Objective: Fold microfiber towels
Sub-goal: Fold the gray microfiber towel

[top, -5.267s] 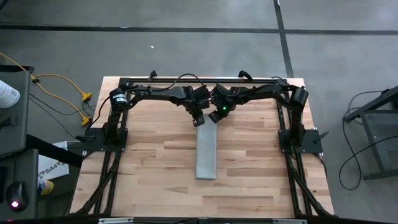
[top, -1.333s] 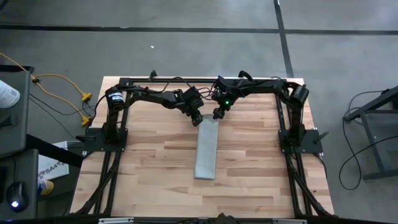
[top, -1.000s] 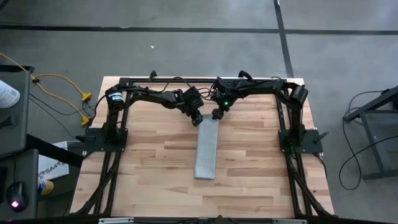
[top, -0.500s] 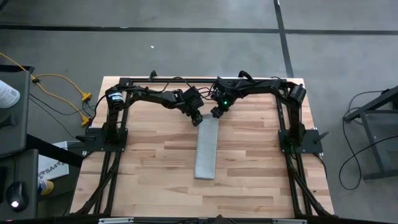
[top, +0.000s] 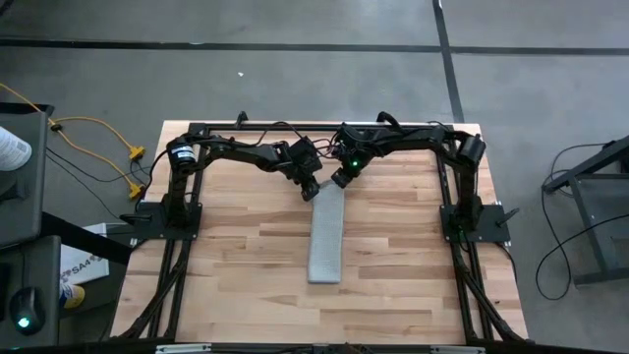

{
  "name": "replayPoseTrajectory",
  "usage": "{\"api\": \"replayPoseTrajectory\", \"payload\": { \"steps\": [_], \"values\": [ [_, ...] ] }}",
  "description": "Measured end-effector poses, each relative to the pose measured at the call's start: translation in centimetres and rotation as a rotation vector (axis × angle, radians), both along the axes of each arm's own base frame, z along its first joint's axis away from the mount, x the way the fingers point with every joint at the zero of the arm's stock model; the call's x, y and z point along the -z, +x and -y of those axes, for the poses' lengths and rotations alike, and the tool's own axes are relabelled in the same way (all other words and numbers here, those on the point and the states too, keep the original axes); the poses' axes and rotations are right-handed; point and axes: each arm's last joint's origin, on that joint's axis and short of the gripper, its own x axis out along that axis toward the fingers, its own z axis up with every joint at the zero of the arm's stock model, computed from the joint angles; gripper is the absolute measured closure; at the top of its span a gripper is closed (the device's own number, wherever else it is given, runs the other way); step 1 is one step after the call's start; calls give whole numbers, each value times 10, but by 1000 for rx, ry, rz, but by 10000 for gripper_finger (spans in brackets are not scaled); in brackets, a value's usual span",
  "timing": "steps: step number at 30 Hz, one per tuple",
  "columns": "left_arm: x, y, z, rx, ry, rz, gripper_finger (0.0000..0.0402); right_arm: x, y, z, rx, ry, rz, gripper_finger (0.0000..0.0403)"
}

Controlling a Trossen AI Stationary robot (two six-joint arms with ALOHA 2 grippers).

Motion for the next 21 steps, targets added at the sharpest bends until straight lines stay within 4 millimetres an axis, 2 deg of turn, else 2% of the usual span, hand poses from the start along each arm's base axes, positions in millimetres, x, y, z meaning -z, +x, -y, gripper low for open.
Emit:
{"api": "replayPoseTrajectory", "payload": {
  "steps": [7, 15, 21],
  "values": [
    [-4, -2, 1, 4, 31, -14, 401, -19, 0, -9, 16, -59, -6, 397],
    [-25, -13, 3, -16, 96, -65, 402, -23, 5, -25, -4, -108, -41, 397],
    [-26, -16, 13, -2, 94, -131, 402, -23, 13, -45, -38, -162, -64, 397]
  ]
}}
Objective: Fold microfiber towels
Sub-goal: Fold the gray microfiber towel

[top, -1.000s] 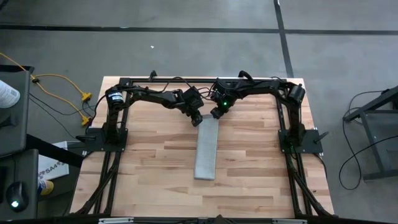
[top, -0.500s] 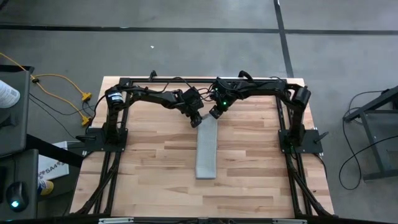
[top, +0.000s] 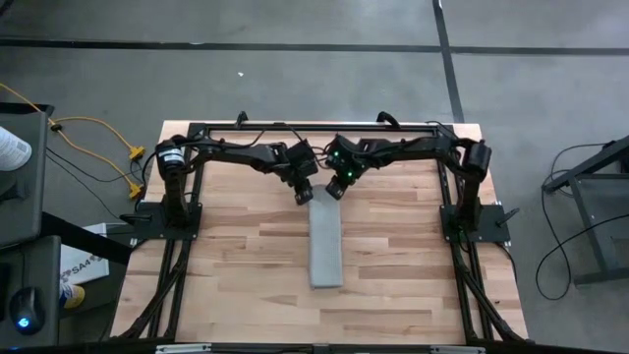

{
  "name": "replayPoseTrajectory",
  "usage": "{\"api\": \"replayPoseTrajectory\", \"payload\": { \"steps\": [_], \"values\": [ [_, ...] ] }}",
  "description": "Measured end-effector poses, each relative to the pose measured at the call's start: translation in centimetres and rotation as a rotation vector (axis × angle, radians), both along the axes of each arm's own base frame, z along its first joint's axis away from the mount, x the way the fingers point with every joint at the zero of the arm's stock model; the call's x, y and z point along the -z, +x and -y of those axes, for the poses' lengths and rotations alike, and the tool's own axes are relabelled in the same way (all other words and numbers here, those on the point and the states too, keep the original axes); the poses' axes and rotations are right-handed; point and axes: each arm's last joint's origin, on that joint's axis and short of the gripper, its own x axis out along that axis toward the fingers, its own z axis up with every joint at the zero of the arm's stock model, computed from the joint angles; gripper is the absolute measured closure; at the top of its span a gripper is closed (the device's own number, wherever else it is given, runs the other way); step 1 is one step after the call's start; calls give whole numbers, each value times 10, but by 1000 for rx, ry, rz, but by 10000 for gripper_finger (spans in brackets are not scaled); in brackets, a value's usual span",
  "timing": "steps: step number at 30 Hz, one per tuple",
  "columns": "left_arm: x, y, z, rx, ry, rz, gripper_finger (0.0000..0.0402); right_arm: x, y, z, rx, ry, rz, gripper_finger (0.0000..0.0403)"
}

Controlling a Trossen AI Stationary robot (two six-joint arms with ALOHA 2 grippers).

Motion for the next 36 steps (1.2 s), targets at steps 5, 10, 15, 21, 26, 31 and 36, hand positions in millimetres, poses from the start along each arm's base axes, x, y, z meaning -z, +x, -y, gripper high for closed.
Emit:
{"api": "replayPoseTrajectory", "payload": {
  "steps": [5, 10, 15, 21, 26, 31, 36],
  "values": [
    [1, 4, 16, 46, 29, -31, 401, 7, 1, -17, -33, -18, -27, 398],
    [-5, 5, 30, 64, 79, -47, 401, 15, -3, -33, -33, -16, -27, 398],
    [-21, 2, 41, 81, 116, -35, 402, 10, -11, -47, -36, -10, 34, 398],
    [-41, 0, 62, 125, 173, 5, 401, -6, -24, -62, -43, -36, 110, 398],
    [-47, 2, 86, 145, 240, 7, 402, -10, -31, -75, -41, -44, 155, 398],
    [-49, 3, 118, 175, 311, -3, 401, -8, -31, -91, -68, -48, 170, 398],
    [-51, -1, 149, 178, 391, -17, 401, -8, -27, -113, -92, -117, 185, 398]
  ]
}}
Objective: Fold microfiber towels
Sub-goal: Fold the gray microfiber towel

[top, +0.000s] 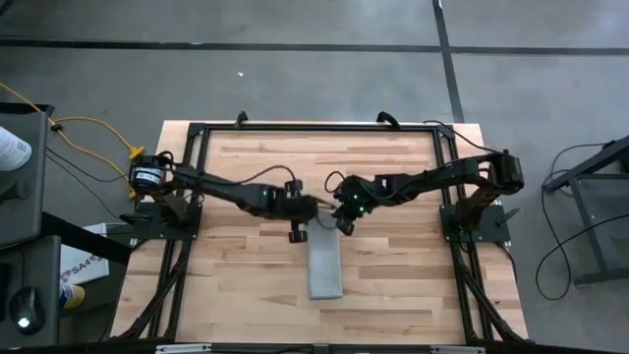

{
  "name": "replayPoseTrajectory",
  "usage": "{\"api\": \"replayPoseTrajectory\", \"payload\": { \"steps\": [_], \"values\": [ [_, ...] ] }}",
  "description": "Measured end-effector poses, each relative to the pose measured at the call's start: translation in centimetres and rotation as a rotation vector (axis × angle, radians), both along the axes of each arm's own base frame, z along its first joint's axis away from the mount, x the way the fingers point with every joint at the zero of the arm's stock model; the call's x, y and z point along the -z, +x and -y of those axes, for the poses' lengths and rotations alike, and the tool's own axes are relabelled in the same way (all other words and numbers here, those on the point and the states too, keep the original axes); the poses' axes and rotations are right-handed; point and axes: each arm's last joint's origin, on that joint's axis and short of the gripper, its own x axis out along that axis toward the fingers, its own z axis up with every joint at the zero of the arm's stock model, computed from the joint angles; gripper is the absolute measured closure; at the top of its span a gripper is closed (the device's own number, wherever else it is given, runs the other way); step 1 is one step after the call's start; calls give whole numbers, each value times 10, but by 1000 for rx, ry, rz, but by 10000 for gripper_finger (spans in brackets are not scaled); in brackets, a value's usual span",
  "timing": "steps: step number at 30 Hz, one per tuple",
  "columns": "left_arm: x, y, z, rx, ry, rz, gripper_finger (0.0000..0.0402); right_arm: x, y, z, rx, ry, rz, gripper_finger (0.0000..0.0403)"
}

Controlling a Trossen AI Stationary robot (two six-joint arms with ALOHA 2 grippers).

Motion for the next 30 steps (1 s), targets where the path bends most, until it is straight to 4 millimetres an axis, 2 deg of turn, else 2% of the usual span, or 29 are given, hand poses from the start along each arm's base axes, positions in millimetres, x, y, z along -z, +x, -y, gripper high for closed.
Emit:
{"api": "replayPoseTrajectory", "payload": {
  "steps": [12, 21, 25, 30],
  "values": [
    [-2, -12, 73, 31, 62, 68, 401, -2, 1, -54, -50, -24, 27, 398],
    [-5, -17, 106, 62, 19, 159, 401, -3, -11, -113, -58, -191, 70, 398],
    [7, -23, 117, 80, -4, 234, 401, -3, -19, -137, -71, -281, 97, 398],
    [20, -33, 131, 88, -14, 346, 401, -3, -28, -157, -83, -371, 132, 398]
  ]
}}
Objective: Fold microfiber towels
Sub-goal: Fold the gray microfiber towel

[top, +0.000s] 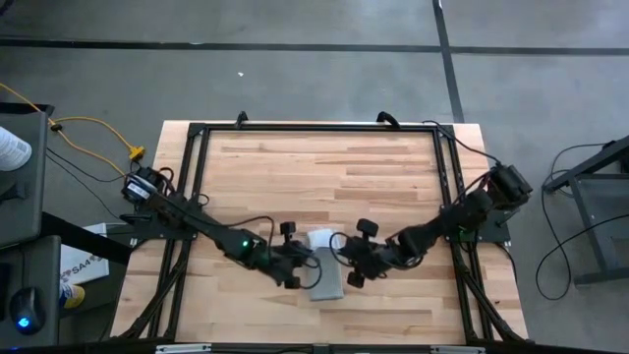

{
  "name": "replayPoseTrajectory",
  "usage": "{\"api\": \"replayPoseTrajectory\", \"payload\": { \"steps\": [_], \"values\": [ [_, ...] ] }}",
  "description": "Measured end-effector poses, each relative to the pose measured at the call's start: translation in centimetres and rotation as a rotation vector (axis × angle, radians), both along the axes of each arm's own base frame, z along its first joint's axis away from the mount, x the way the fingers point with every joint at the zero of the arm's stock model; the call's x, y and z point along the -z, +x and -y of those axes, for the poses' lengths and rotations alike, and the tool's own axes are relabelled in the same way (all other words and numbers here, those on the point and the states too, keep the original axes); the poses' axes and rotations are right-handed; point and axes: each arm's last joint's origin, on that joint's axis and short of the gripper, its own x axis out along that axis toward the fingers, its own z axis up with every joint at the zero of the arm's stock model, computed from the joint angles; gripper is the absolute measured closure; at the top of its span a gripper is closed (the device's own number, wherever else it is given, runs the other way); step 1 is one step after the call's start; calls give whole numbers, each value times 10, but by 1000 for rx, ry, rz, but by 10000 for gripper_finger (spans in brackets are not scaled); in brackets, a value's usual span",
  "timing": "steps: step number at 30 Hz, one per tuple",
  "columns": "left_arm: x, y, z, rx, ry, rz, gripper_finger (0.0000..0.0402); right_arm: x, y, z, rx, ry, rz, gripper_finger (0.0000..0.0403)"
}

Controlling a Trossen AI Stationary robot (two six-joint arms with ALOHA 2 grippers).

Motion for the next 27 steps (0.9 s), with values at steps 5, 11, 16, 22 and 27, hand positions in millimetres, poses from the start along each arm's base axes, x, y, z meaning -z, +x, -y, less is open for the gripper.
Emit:
{"api": "replayPoseTrajectory", "payload": {
  "steps": [5, 11, 16, 22, 27],
  "values": [
    [8, -11, 11, 11, 32, 45, 401, 5, 0, -11, -39, -54, 26, 398],
    [22, -12, 21, 27, 44, 39, 401, 21, 7, -16, -71, -25, 8, 398],
    [26, -10, 23, 32, -10, 41, 401, 32, 8, -24, -98, 2, 7, 398],
    [31, -10, 34, 56, -50, 71, 401, 32, 4, -33, -121, 12, 12, 398],
    [40, -6, 40, 70, -78, 82, 401, 36, 1, -38, -145, 0, -2, 398]
  ]
}}
